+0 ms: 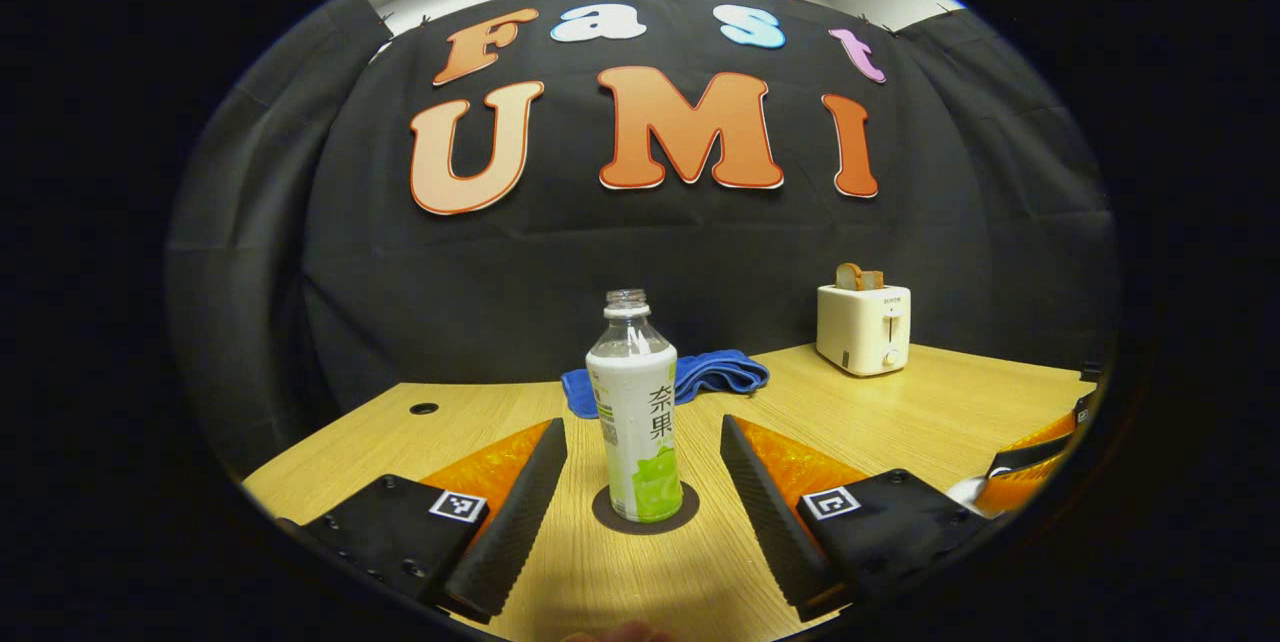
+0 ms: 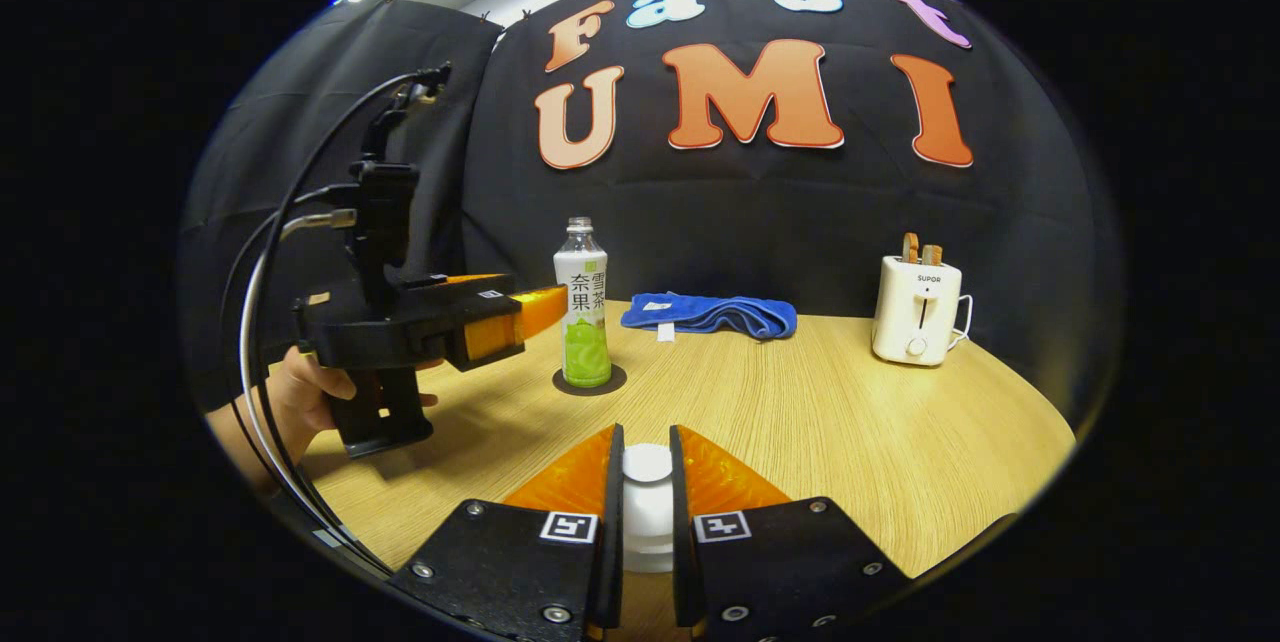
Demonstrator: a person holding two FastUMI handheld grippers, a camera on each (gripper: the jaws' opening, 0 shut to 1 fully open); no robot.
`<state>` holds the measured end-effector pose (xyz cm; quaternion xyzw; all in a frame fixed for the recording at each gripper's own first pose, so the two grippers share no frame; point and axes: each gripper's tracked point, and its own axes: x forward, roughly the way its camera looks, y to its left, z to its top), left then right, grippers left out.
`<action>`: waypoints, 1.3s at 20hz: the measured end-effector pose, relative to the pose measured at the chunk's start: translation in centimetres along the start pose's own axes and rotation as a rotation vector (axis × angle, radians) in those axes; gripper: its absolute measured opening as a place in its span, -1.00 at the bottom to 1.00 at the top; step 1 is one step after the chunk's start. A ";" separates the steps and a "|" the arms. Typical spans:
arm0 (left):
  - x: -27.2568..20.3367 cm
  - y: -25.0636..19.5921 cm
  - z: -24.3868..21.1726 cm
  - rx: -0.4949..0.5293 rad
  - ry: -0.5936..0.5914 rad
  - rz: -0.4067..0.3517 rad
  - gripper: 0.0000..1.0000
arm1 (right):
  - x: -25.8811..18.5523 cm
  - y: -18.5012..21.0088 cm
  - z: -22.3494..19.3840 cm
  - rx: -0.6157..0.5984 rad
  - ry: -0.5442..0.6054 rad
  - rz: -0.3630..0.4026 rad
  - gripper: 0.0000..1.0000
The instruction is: Open the teacup lid with one hand, grasp the water bottle and pour water into the teacup with the other hand; after pouring, place the water bottle on the coaster and then close the teacup lid.
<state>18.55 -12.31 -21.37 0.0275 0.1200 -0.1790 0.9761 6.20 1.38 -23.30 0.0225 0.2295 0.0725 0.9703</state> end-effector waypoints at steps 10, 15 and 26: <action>-4.5 2.6 0.7 -0.062 -0.012 0.073 0.93 | 0.2 0.0 -1.0 -0.029 -0.005 -0.020 -0.58; -6.5 2.8 1.8 -0.072 -0.027 0.096 0.97 | 0.2 0.0 -1.0 -0.029 0.011 -0.012 -0.47; -13.5 3.9 5.9 -0.073 -0.047 0.227 0.92 | -6.0 -2.6 8.5 0.000 -0.216 -0.139 0.55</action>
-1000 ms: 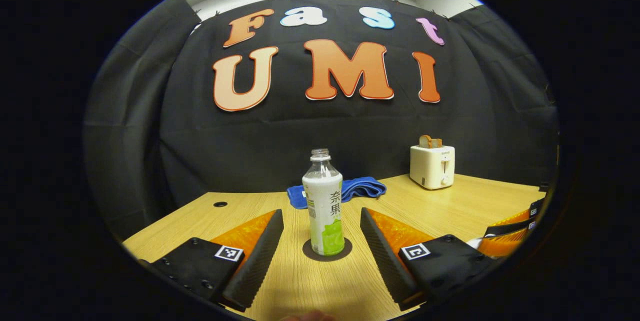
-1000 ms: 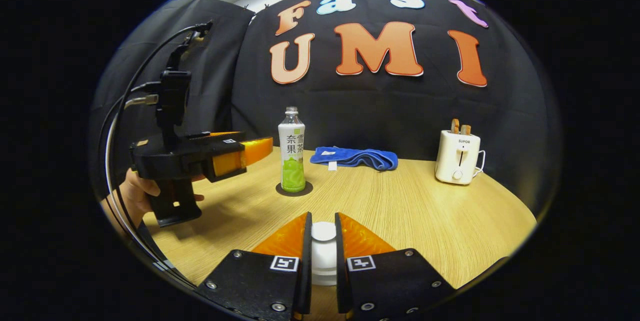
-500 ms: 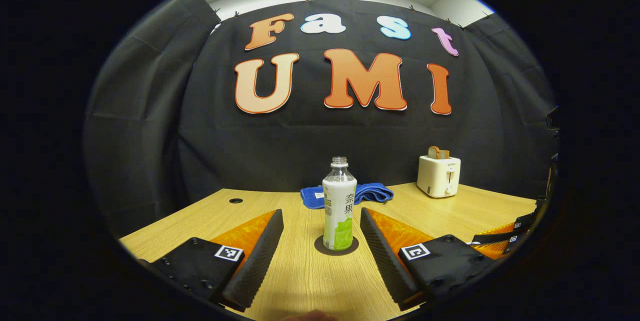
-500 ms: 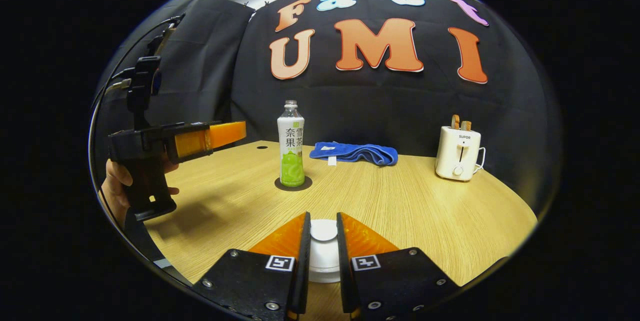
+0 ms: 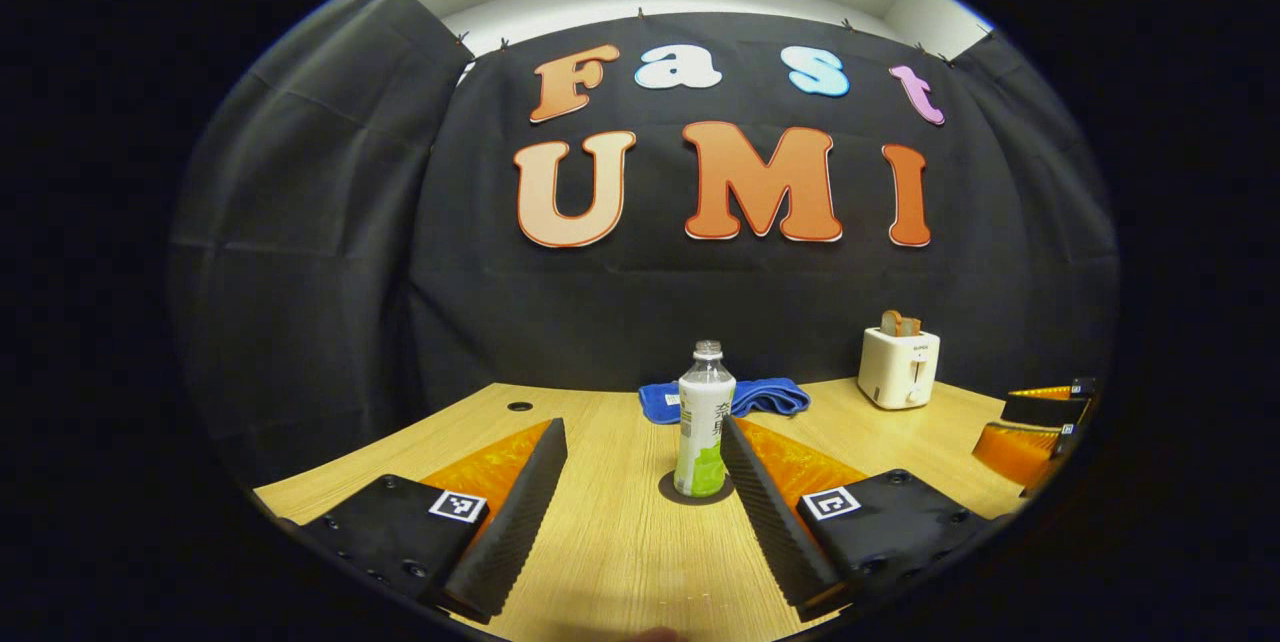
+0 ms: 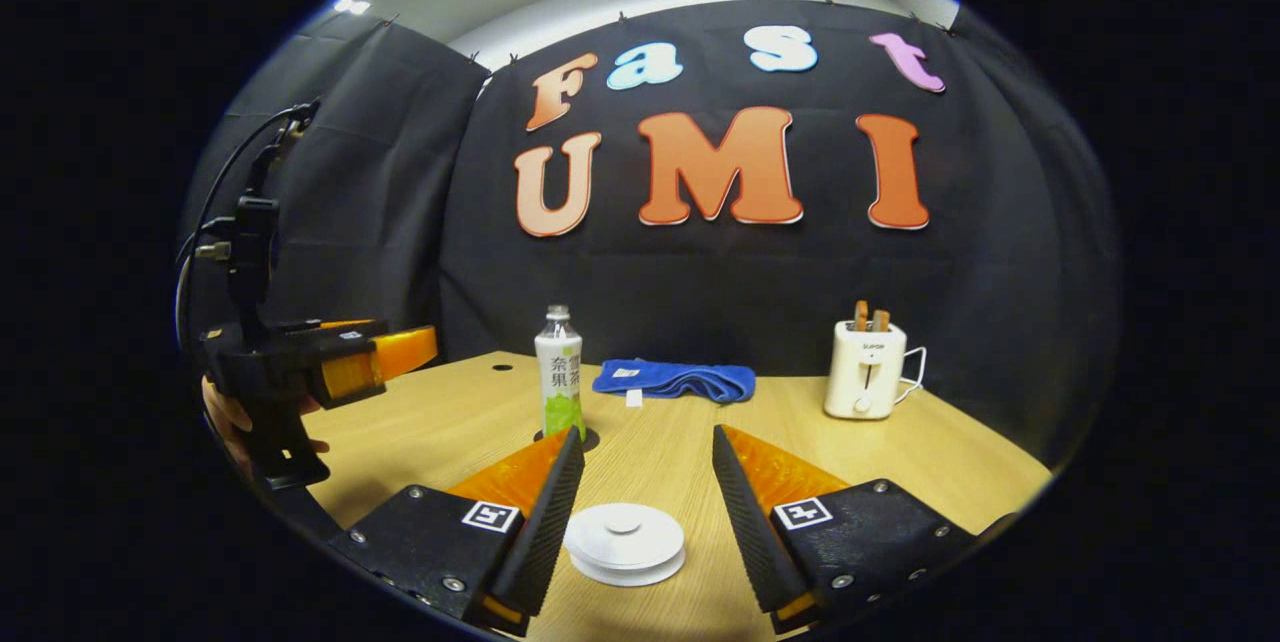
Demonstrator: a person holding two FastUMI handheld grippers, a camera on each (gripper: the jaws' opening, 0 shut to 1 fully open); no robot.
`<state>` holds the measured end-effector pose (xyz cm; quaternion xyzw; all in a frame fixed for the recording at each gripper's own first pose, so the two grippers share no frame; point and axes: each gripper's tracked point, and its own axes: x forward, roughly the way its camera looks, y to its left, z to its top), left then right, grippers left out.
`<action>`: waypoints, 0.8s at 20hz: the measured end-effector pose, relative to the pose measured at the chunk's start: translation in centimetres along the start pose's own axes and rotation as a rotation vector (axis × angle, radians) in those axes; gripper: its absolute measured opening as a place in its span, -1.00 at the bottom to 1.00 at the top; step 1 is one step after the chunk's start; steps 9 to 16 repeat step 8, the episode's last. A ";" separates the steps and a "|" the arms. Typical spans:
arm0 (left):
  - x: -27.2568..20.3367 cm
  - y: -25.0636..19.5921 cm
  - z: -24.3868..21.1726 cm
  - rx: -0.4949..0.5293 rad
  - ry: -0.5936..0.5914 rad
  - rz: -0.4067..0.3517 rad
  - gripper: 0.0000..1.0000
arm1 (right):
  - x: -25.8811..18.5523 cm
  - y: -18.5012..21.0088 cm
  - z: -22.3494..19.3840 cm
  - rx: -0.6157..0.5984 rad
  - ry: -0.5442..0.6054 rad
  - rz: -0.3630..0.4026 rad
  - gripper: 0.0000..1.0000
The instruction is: Open the teacup lid with one hand, grasp the water bottle and pour water into the teacup with the other hand; after pouring, place the water bottle on the coaster and then close the teacup lid.
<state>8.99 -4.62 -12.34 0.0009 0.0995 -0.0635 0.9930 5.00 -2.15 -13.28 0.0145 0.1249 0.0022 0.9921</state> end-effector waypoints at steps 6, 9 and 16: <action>-4.9 0.9 2.8 -0.024 -0.011 0.058 0.92 | -4.0 -1.0 5.4 -0.003 -0.094 -0.078 0.58; -6.4 0.9 4.1 -0.031 -0.036 0.049 0.96 | -5.0 -0.4 6.1 0.005 -0.093 -0.065 0.59; -6.4 0.9 4.1 -0.031 -0.036 0.049 0.96 | -5.0 -0.4 6.1 0.005 -0.093 -0.065 0.59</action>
